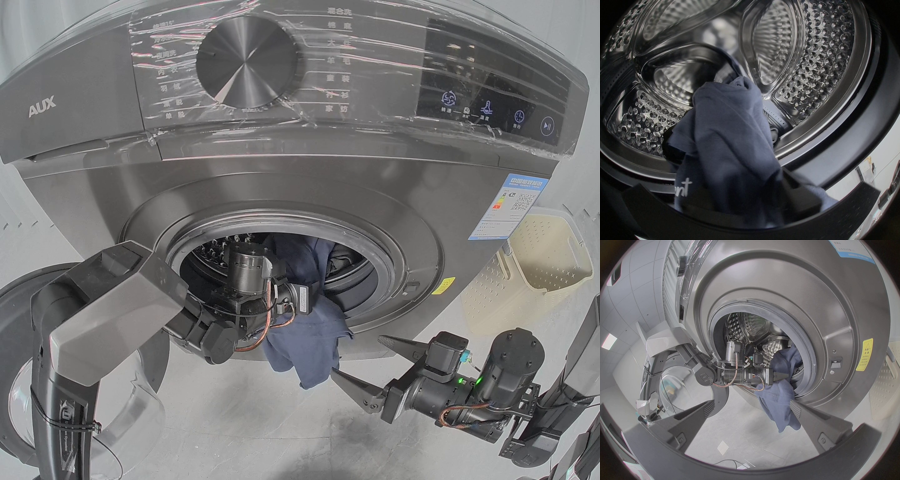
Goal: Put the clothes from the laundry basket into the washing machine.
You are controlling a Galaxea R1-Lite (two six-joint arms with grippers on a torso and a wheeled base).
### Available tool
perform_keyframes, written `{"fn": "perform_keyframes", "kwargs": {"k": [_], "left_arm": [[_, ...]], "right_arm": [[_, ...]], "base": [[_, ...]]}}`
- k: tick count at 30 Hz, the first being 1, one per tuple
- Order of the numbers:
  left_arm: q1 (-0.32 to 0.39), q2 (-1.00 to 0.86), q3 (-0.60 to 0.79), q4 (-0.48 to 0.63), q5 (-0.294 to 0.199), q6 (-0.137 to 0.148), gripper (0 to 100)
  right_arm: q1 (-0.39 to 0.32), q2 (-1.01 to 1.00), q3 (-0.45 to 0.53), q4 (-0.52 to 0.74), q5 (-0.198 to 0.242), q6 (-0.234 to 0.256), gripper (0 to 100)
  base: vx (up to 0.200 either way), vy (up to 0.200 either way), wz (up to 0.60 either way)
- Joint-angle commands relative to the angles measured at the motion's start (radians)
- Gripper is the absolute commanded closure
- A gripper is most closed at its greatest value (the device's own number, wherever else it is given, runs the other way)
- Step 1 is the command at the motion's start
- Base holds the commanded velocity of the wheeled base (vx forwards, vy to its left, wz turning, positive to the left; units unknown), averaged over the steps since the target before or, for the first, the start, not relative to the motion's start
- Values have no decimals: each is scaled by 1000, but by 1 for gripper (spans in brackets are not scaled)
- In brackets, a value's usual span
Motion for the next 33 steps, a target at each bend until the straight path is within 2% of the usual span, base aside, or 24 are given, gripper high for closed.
{"fn": "perform_keyframes", "kwargs": {"k": [1,5,7,9,10,12,20,21,26,27,29,33], "left_arm": [[4,37,-20,1,0,1,100],[8,42,-82,21,15,-7,100],[25,54,-148,10,42,-15,100],[35,71,-212,-4,77,-33,100],[42,88,-278,-23,106,-55,100],[53,105,-340,-46,127,-76,100],[59,99,-332,-79,129,-79,100],[54,91,-313,-76,124,-79,0],[41,19,-191,-31,97,-79,0],[25,-12,-123,10,60,-79,0],[15,-33,-65,27,37,-76,0],[-1,-36,-2,39,19,-64,0]], "right_arm": [[2,-2,-1,0,0,1,0],[1,-2,-1,0,0,0,0],[2,-2,-1,0,0,0,0],[2,0,-2,0,0,1,0],[1,0,-2,0,0,1,0],[2,0,-2,0,0,1,0],[1,5,-2,0,0,1,0],[-1,5,-1,-2,0,1,0],[-4,3,-1,0,0,1,0],[-3,5,-2,-2,0,0,0],[-1,3,-2,-2,0,0,0],[-1,3,-1,0,0,1,0]], "base": [[0,0,0],[0,0,0],[0,0,0],[0,0,0],[0,0,0],[0,0,0],[0,0,0],[0,0,0],[0,0,0],[0,0,0],[0,0,0],[0,0,0]]}}
